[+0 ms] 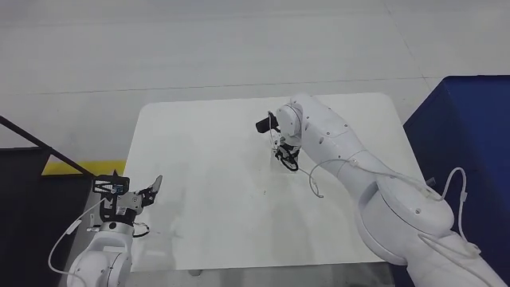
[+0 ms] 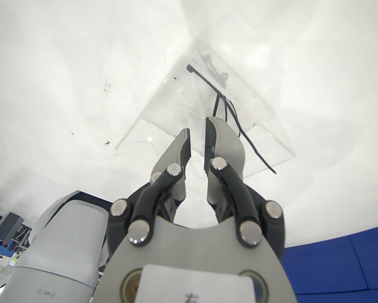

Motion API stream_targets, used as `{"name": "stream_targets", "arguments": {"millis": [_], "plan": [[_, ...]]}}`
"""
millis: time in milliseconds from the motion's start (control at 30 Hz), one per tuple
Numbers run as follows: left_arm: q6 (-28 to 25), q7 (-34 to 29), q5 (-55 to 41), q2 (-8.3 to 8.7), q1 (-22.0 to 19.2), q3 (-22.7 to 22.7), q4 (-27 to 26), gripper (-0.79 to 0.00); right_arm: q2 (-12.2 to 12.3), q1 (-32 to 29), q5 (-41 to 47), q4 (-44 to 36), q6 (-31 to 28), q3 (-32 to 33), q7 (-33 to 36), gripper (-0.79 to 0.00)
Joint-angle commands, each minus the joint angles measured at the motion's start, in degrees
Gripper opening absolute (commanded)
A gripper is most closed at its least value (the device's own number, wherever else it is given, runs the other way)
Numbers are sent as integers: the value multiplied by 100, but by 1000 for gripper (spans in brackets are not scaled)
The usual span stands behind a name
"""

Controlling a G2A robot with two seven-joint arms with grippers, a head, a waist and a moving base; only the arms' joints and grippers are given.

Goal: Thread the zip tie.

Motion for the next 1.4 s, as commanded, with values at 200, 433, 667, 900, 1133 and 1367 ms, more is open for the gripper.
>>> {"name": "stream_targets", "arguments": {"millis": [200, 433, 667, 900, 1133, 1367], "plan": [[0, 0, 0, 0, 0, 0, 0, 0, -62, 3, -83, 143, 97, 56, -41, -616], [0, 0, 0, 0, 0, 0, 0, 0, -155, -31, -202, 272, 187, 62, -75, -610], [0, 0, 0, 0, 0, 0, 0, 0, -226, 1, -298, 502, 207, 96, -153, -597], [0, 0, 0, 0, 0, 0, 0, 0, -299, -5, -353, 625, 51, 133, -239, -619], [0, 0, 0, 0, 0, 0, 0, 0, -372, -5, -372, 776, -45, 182, -279, -650], [0, 0, 0, 0, 0, 0, 0, 0, -442, -9, -389, 886, -62, 230, -278, -785]]}}
